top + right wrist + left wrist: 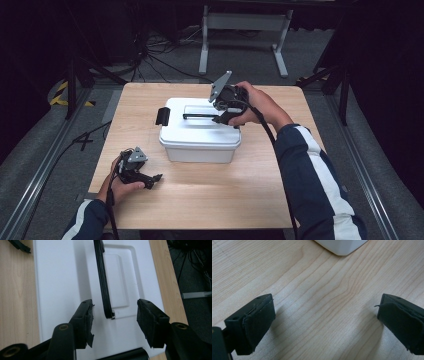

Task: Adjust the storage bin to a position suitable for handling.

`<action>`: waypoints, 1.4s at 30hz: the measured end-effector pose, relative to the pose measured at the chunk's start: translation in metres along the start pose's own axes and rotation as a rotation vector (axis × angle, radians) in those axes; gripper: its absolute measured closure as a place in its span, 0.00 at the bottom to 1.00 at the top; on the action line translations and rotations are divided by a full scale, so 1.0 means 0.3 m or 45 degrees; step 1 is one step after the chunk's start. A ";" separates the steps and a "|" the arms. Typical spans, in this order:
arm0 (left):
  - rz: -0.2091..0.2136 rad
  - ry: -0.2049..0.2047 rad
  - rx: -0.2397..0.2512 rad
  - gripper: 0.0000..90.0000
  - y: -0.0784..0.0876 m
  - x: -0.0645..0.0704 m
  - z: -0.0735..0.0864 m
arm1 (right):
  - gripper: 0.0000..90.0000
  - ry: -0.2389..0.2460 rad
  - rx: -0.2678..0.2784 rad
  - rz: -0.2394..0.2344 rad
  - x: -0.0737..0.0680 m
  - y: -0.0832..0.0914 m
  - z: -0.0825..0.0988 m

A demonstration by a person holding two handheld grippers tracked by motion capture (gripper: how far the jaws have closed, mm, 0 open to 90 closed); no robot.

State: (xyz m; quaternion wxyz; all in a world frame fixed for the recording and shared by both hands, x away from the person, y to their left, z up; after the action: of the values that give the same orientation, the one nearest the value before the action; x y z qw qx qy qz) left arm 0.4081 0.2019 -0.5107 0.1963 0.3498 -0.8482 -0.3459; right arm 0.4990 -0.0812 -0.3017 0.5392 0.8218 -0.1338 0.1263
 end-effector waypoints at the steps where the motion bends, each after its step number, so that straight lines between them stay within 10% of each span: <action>1: -0.001 0.004 0.000 0.02 0.001 0.001 0.001 | 0.55 0.026 0.010 -0.006 0.006 -0.006 -0.005; 17: 0.005 0.001 0.001 0.03 0.007 0.004 0.007 | 0.89 0.110 -0.094 -0.060 -0.017 -0.116 -0.078; 42: 0.003 -0.003 0.003 0.03 0.008 0.003 0.007 | 0.94 0.172 -0.043 0.020 -0.004 -0.066 -0.098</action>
State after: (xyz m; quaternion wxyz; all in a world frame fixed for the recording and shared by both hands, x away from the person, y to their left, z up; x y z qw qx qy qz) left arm 0.4052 0.2033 -0.5103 0.1952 0.3484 -0.8493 -0.3452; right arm 0.5032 -0.0464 -0.3076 0.5599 0.8011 -0.1056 0.1836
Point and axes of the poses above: each handheld gripper's, and its own axes: y roughly backward along the jaws, z roughly out of its underside, x roughly to its right, the point moved 4 cm from there along -y, roughly forward along the jaws, and after that the axes turned 6 degrees about y, right-handed, at the moved point
